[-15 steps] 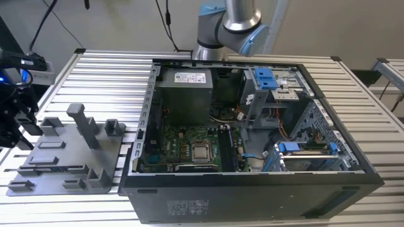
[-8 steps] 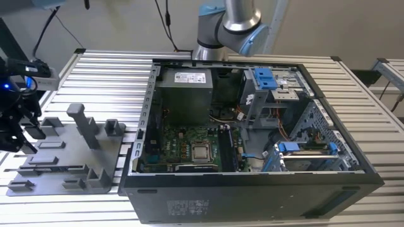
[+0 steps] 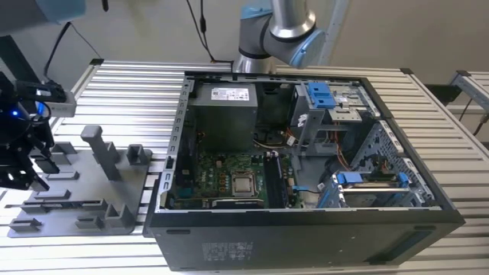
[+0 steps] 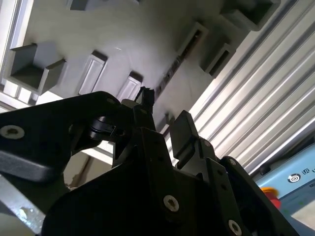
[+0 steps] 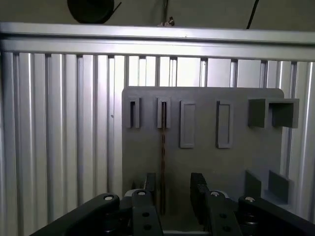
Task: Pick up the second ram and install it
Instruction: 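Pick up the second ram and move it above second insertion slot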
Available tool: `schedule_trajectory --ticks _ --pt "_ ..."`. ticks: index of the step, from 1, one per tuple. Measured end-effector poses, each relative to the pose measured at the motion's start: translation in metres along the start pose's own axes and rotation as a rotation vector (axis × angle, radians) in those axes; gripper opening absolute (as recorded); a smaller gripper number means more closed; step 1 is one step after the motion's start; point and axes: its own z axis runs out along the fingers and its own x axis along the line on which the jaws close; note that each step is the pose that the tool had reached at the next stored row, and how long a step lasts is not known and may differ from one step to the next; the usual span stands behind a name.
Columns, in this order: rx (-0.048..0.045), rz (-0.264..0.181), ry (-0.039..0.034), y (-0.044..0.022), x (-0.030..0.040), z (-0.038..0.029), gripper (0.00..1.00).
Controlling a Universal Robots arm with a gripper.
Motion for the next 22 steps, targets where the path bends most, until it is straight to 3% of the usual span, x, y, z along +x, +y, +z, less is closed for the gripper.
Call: schedule_trajectory --ticks 22 --pt "-0.0008 -0.041 0.0 0.002 0.0023 0.0397 0.42"
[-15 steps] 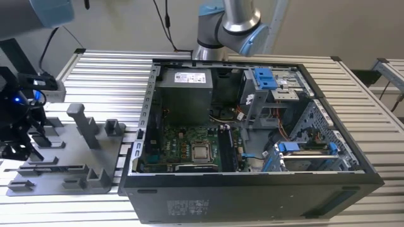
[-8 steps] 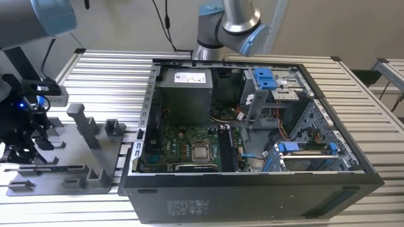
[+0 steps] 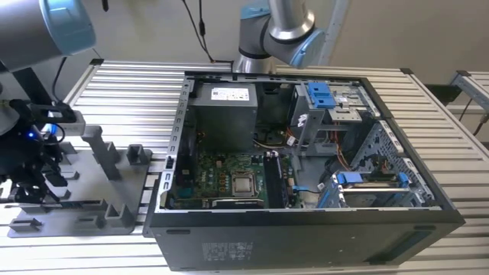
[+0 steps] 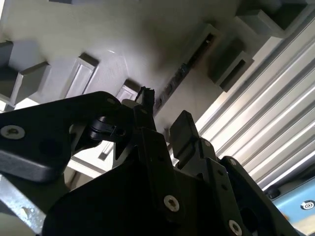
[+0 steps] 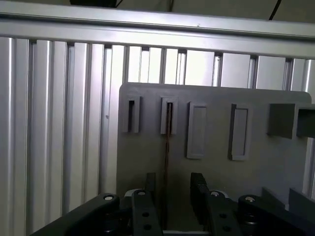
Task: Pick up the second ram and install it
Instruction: 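Pick up the second ram and move it above second insertion slot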
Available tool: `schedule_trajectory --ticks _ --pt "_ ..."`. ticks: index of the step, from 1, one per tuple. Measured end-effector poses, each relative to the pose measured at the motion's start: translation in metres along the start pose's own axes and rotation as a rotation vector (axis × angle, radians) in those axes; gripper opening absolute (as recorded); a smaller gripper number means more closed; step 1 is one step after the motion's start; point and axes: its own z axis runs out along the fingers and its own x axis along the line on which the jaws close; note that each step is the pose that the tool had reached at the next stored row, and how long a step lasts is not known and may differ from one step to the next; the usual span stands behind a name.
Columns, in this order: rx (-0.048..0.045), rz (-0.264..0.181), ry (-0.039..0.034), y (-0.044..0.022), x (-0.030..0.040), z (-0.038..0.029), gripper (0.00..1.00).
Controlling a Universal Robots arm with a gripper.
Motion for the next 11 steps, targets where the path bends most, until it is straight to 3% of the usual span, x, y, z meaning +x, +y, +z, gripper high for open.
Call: schedule_trajectory --ticks 11 --pt "0.0044 -0.013 0.0003 0.0022 0.0004 0.0196 0.42"
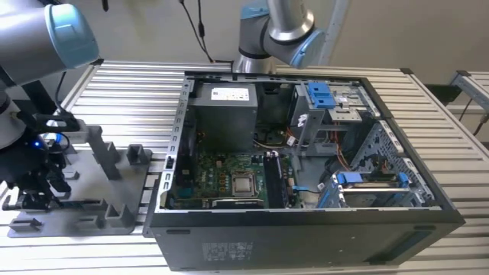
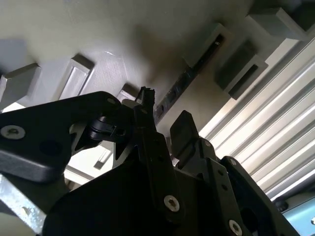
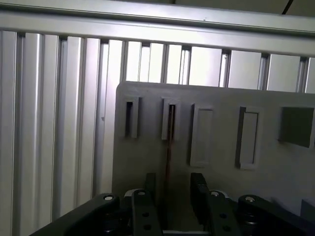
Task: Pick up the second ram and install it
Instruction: 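Pick up the second ram and move it above second insertion slot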
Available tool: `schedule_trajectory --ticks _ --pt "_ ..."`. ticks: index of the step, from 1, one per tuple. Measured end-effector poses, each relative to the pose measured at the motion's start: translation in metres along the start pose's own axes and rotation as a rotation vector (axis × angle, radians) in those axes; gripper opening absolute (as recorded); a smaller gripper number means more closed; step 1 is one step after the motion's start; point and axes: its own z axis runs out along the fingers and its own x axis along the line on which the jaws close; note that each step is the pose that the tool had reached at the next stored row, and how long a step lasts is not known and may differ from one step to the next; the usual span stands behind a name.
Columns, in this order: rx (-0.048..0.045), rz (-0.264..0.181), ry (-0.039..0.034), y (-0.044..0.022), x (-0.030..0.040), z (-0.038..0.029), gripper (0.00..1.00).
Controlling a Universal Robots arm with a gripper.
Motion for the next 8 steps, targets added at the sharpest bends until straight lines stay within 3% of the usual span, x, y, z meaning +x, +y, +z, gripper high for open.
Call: schedule_trajectory --ticks 8 --pt "0.0058 -0.007 0.0003 0.0018 0.0002 0.0121 0.42"
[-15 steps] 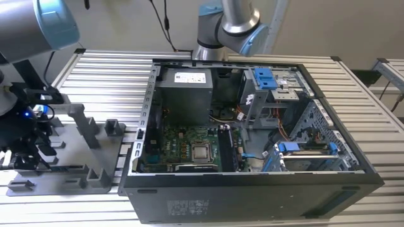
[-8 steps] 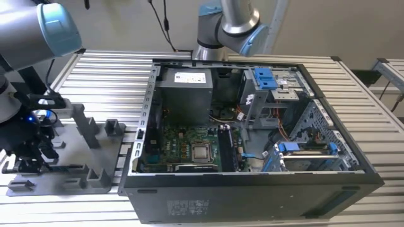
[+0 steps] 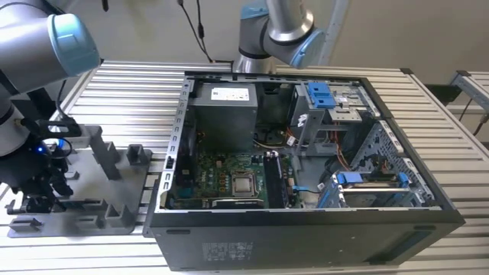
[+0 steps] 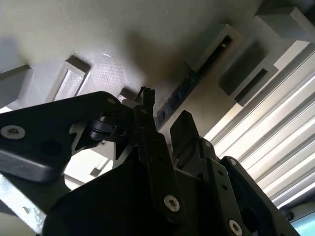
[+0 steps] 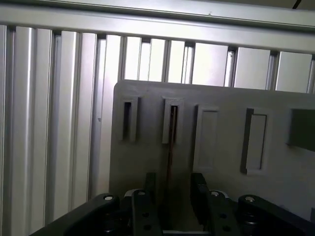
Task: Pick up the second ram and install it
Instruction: 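Pick up the second ram and move it above second insertion slot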
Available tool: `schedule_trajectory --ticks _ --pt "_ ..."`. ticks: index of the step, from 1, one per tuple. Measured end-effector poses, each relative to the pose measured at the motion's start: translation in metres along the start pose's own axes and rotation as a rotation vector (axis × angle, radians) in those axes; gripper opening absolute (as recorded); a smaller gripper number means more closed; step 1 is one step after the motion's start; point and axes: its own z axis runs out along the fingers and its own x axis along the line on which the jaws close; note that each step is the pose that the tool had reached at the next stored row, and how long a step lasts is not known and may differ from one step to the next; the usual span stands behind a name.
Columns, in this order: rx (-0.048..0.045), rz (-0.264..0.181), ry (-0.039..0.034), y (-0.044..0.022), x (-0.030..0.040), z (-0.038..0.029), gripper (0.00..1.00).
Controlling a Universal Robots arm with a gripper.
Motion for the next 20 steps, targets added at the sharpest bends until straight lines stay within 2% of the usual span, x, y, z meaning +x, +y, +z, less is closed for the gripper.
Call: schedule_trajectory --ticks 3,12,13,14,15,16,17,20 --pt "0.0003 -0.001 0.0 0.0003 0.0001 0.0028 0.42" --pt "0.0003 -0.001 0.0 0.0003 0.0001 0.0031 0.4" --pt "0.0002 -0.001 0.0 0.0003 0.0001 0.0031 0.34" --pt "0.0002 -0.001 0.0 0.0003 0.0001 0.0031 0.34" --pt "0.0002 -0.001 0.0001 0.0003 0.0001 0.0031 0.27" --pt "0.0002 -0.001 0.0001 0.0003 0.0001 0.0031 0.27" --pt "0.0003 -0.001 0.0 0.0003 0.0 0.0031 0.21" --pt "0.0002 -0.001 0.0 0.0003 0.0001 0.0031 0.21"
